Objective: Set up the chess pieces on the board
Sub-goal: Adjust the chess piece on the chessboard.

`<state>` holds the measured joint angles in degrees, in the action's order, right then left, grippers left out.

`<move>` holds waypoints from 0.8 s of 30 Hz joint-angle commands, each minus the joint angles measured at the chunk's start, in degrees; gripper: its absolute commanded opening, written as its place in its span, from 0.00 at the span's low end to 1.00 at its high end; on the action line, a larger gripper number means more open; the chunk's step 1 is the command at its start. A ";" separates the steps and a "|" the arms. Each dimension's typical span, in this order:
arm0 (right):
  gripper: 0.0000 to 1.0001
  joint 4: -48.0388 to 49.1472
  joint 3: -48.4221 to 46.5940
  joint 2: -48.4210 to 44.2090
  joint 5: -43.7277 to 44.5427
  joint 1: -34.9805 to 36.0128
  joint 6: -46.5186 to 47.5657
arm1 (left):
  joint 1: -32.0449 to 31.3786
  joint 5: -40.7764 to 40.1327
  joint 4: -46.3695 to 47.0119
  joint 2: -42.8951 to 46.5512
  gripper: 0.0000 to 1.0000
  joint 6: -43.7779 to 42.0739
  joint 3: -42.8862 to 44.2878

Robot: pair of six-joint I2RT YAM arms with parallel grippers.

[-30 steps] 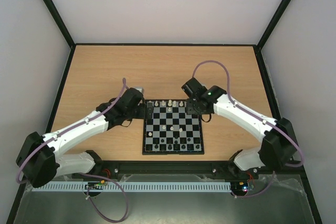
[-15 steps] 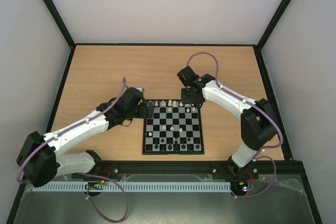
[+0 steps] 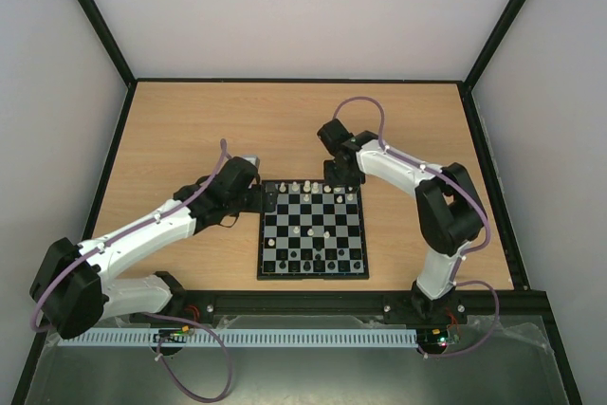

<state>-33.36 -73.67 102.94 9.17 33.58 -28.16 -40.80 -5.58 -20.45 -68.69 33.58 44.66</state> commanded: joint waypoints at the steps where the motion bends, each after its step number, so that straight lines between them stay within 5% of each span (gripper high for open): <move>1: 0.29 -0.78 -1.55 1.04 -0.81 -0.44 1.17 | 0.37 -0.88 0.03 0.39 0.99 -0.29 -0.11; 24: 0.12 -0.03 -0.51 2.88 -1.24 -0.53 2.34 | 0.37 -1.07 -0.89 -0.92 0.99 -0.42 0.94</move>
<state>-32.16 -73.82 104.66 7.94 33.34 -26.70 -40.80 -5.78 -20.49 -68.90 33.58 44.66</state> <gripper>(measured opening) 0.131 0.991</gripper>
